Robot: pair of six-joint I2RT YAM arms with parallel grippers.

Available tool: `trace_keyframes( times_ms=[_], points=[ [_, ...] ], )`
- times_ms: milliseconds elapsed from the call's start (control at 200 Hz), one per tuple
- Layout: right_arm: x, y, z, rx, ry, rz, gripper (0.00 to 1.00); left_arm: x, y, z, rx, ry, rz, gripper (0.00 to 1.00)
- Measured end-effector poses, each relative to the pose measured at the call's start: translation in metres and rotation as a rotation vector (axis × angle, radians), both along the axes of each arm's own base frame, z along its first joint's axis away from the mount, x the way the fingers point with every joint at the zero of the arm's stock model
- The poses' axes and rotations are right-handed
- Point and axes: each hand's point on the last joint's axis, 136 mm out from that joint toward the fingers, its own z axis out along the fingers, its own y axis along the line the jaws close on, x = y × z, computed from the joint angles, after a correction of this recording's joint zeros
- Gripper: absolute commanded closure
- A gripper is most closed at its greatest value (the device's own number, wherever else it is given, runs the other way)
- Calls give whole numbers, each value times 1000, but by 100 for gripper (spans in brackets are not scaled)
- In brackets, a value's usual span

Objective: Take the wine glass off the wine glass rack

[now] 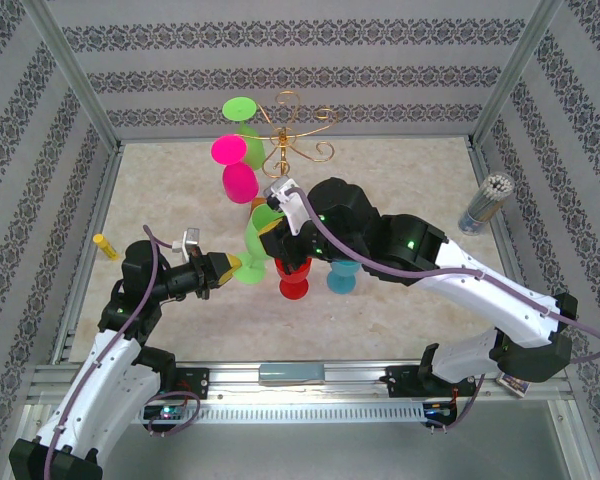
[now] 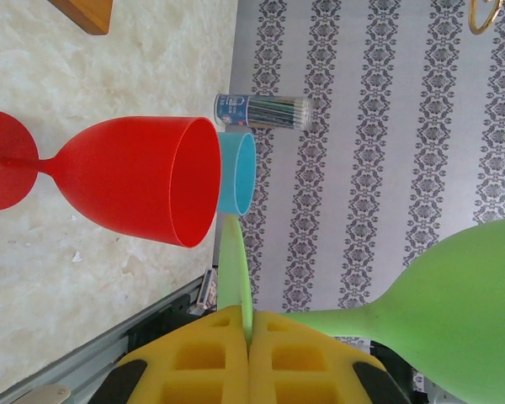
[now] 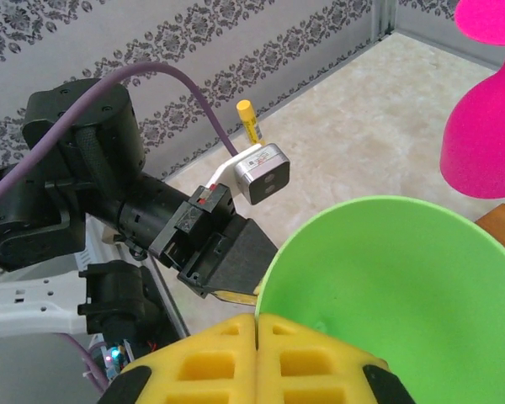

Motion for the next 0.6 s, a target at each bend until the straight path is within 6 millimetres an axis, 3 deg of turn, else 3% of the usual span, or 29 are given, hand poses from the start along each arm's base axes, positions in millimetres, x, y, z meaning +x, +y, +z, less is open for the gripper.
trace_keyframes(
  times_ms=[385, 600],
  points=[
    [-3, -2, 10, 33, -11, 9, 100, 1, 0, 12, -11, -17, 3, 89],
    [-4, -4, 14, 45, -17, 9, 100, 1, 0, 20, -21, -26, 9, 77]
  ],
)
